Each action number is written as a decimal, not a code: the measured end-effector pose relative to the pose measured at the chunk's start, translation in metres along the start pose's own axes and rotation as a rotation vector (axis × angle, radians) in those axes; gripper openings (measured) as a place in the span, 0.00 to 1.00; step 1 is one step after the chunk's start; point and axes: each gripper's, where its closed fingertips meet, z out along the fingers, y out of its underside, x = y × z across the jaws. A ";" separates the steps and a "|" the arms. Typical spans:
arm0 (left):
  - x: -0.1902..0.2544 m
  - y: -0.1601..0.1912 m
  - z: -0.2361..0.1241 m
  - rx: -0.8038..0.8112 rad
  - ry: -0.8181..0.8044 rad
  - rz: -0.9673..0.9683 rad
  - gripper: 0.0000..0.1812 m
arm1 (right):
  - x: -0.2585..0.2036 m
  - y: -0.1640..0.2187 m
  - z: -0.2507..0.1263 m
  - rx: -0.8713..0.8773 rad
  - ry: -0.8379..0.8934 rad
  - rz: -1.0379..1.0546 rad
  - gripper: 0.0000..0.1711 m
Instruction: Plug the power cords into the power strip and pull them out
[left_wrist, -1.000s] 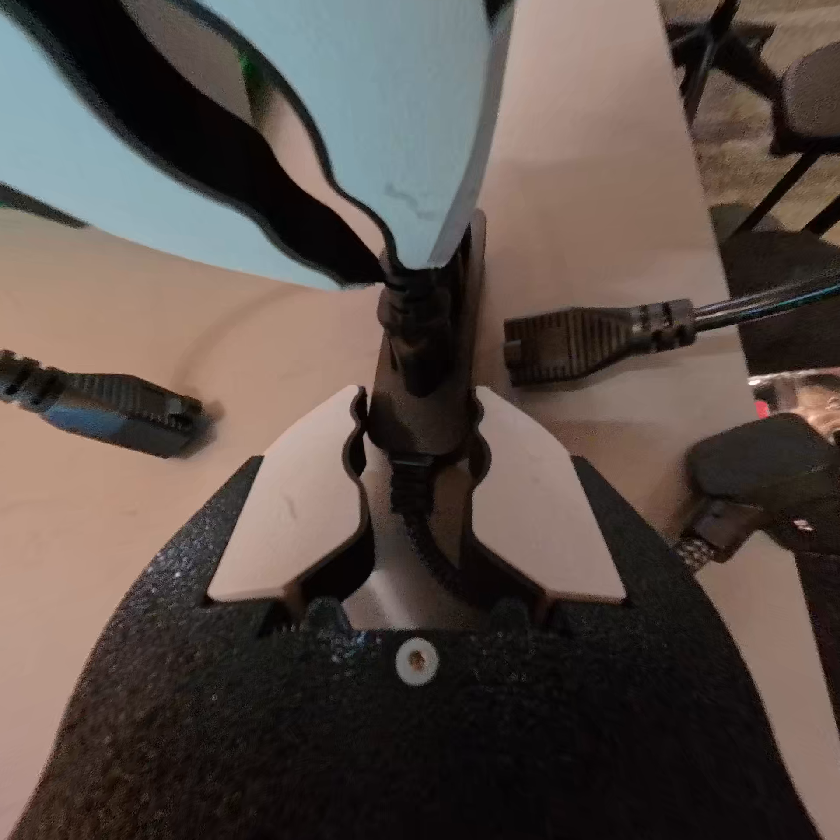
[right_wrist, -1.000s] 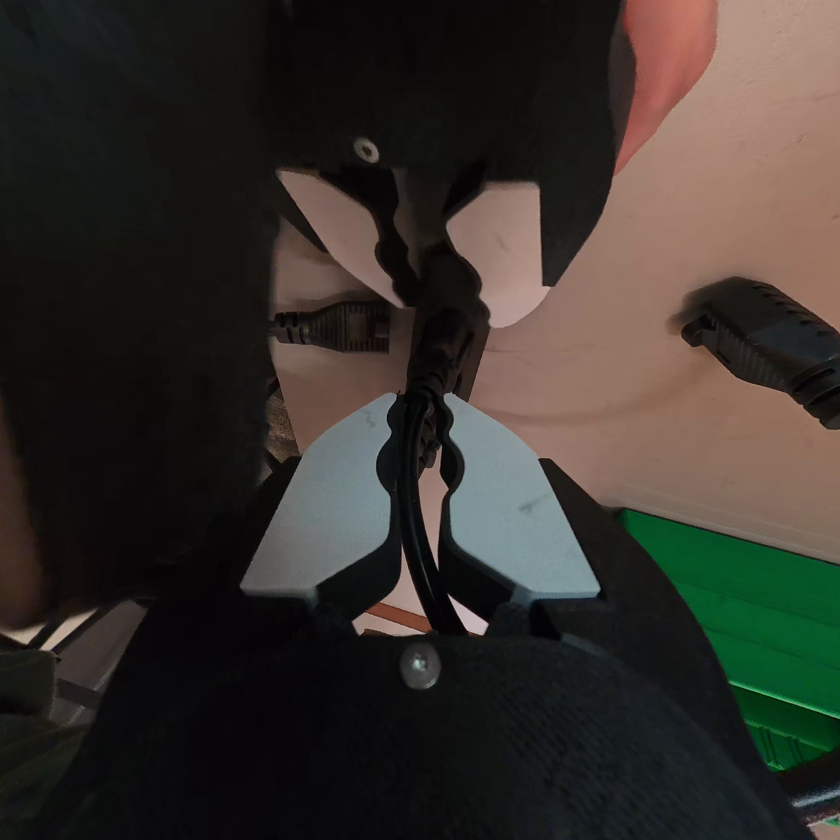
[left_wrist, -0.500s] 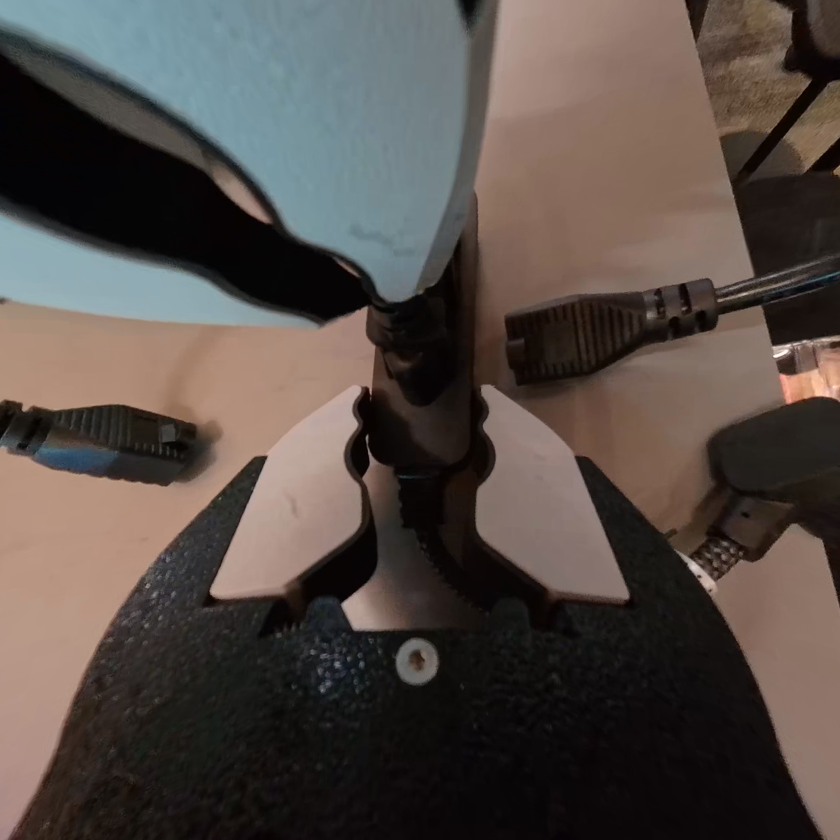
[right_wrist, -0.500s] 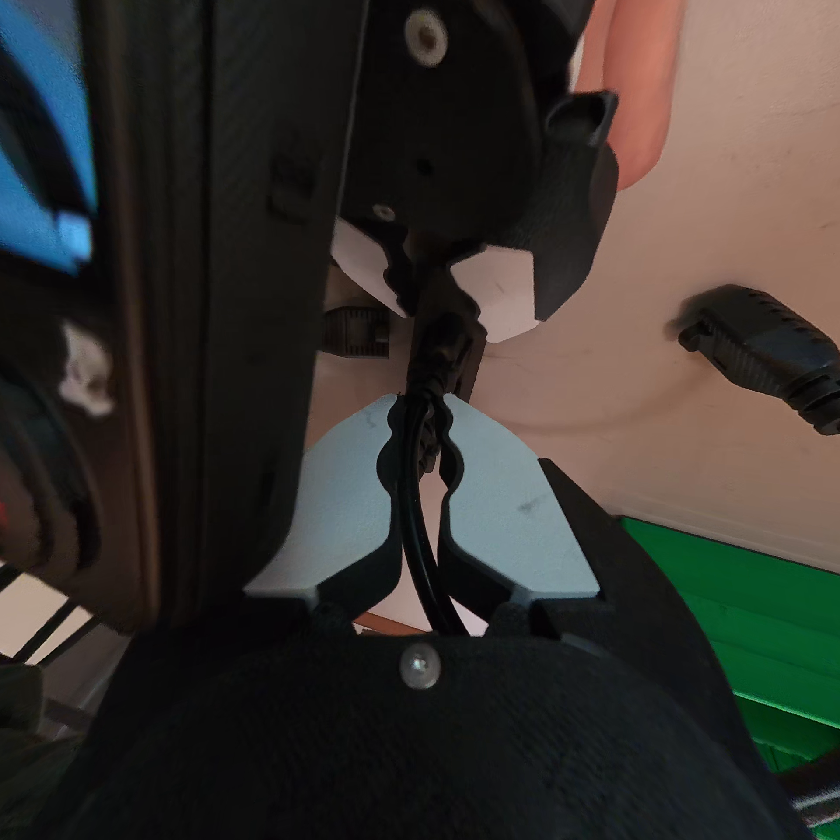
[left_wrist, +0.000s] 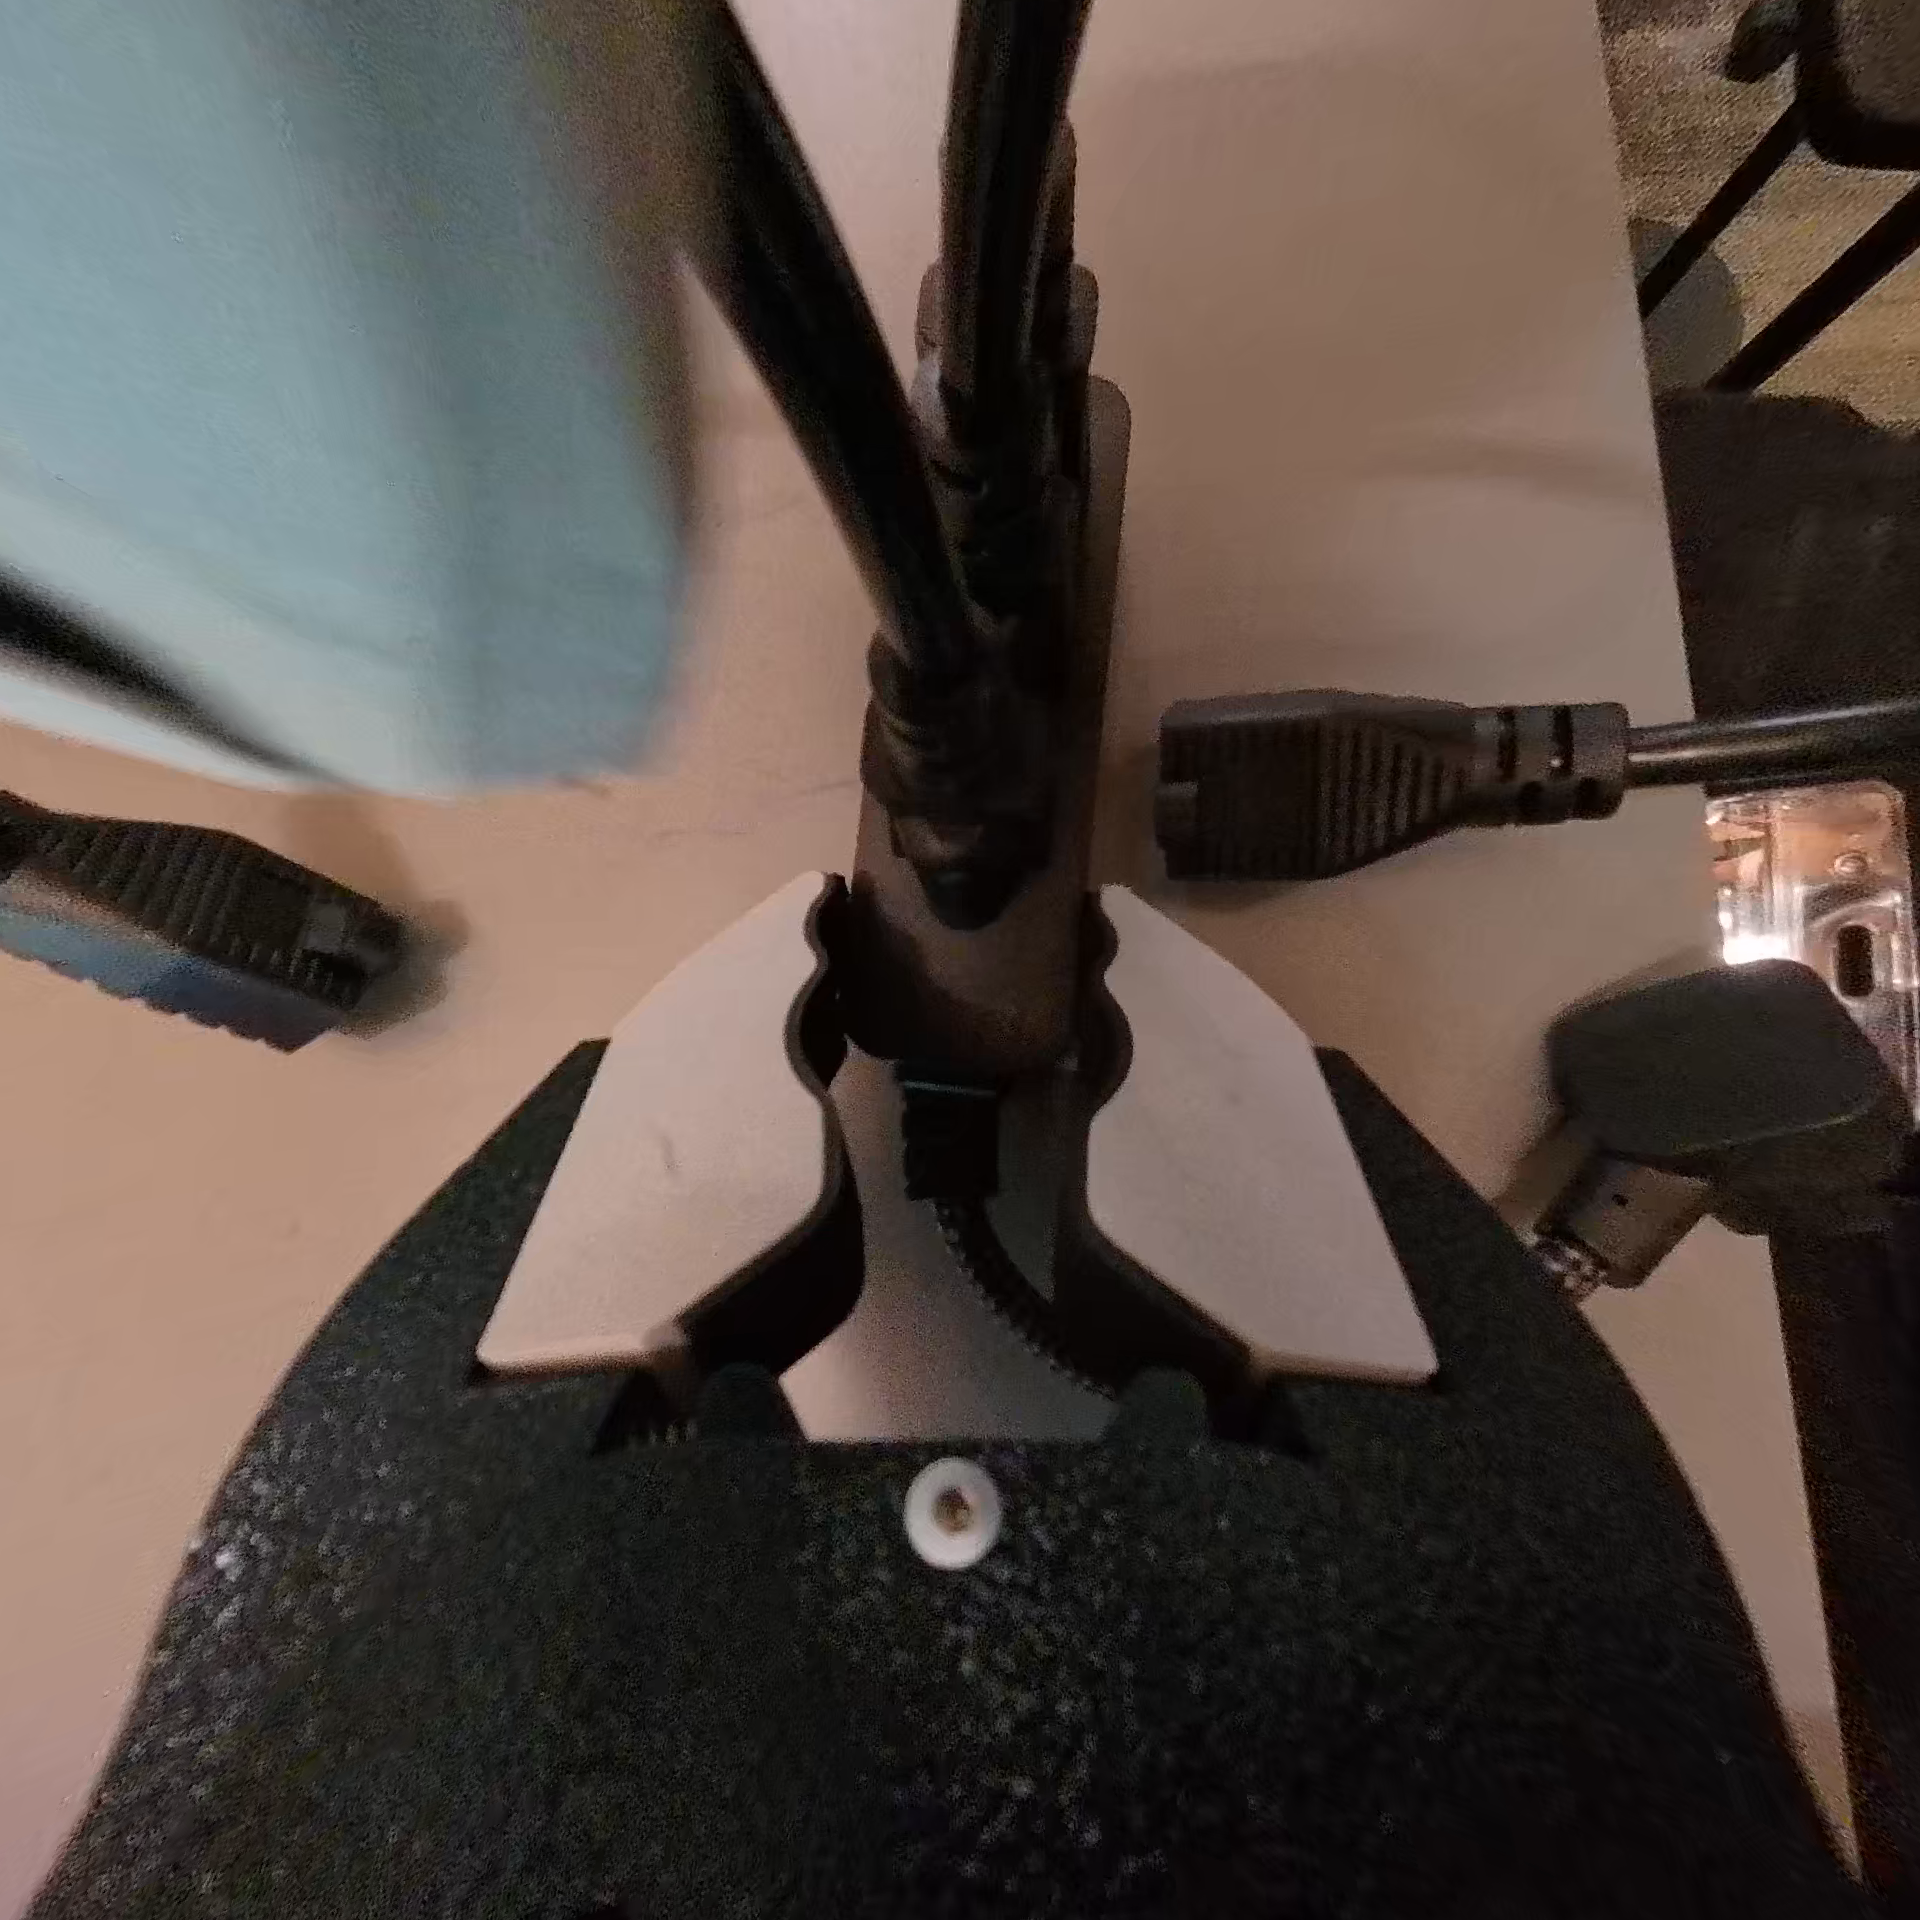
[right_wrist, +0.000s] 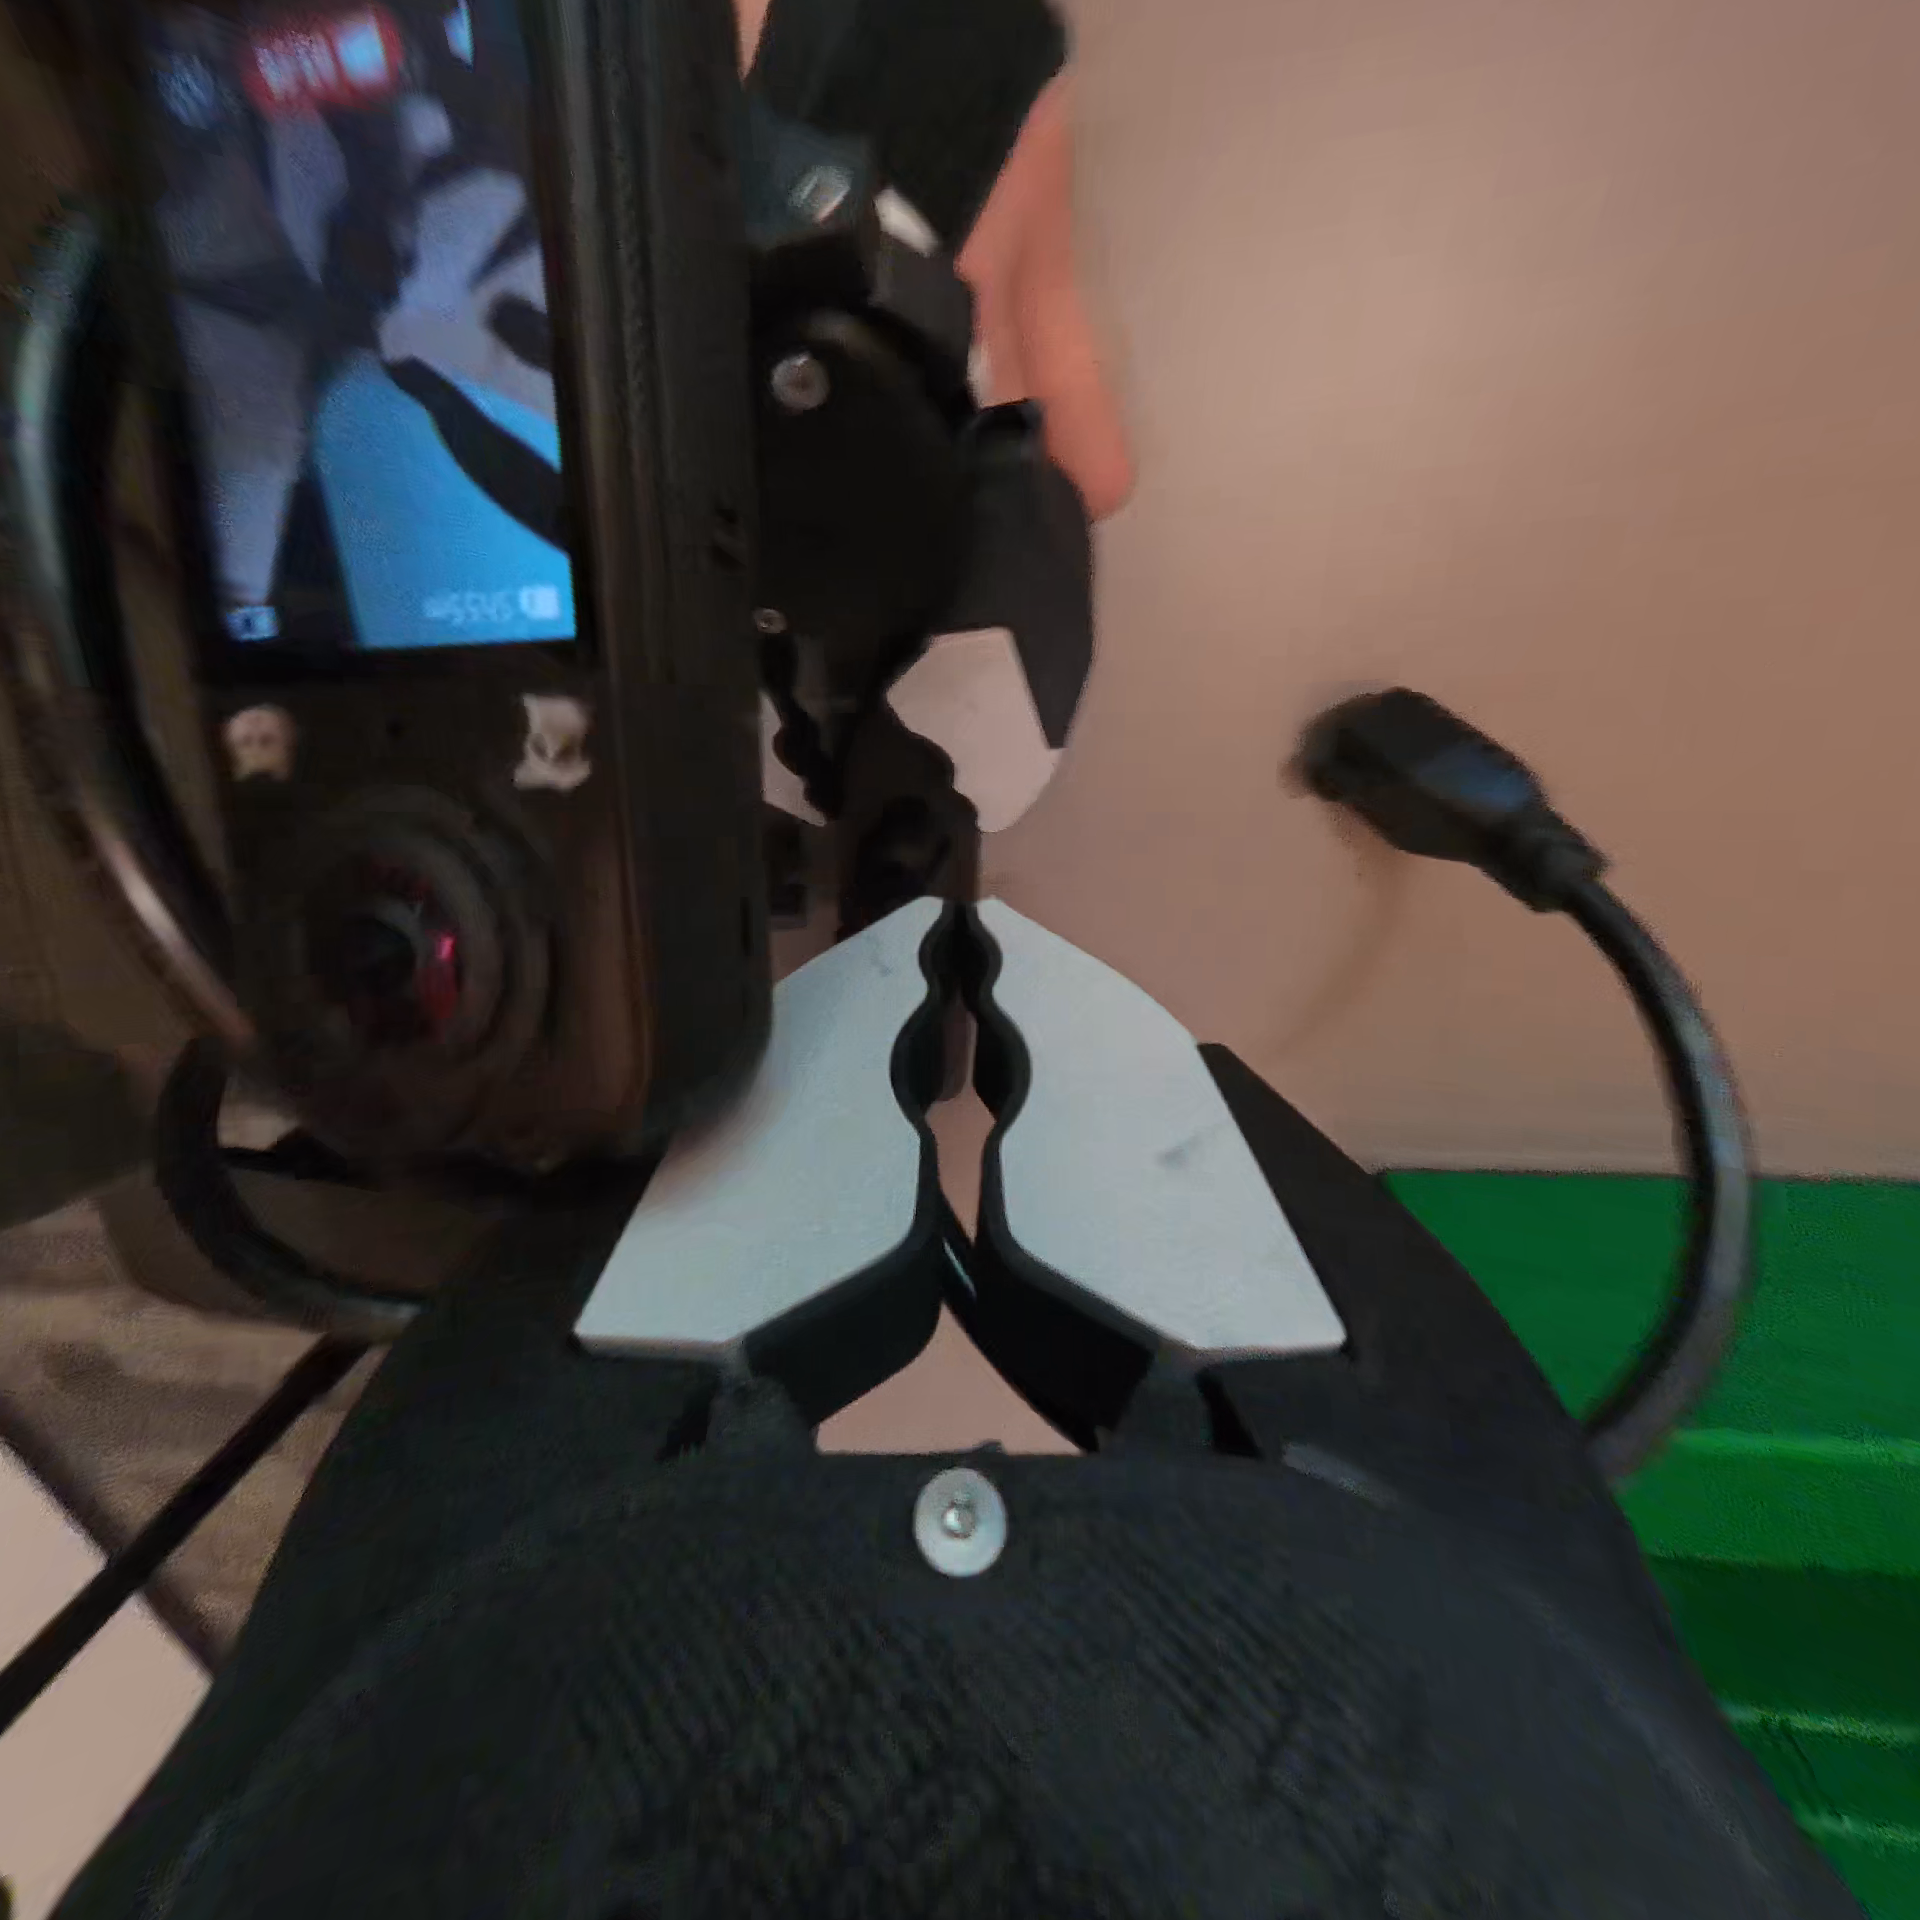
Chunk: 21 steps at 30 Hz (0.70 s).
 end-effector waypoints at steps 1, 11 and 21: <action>0.000 0.000 0.000 -0.012 -0.007 0.021 0.23 | 0.001 0.001 -0.008 0.021 -0.006 0.007 0.00; 0.008 -0.006 0.005 -0.041 0.000 0.061 0.23 | -0.017 0.026 -0.003 -0.076 -0.148 -0.013 0.04; 0.007 -0.006 0.005 -0.009 -0.014 0.045 0.23 | -0.006 0.016 -0.029 0.128 0.102 -0.097 0.23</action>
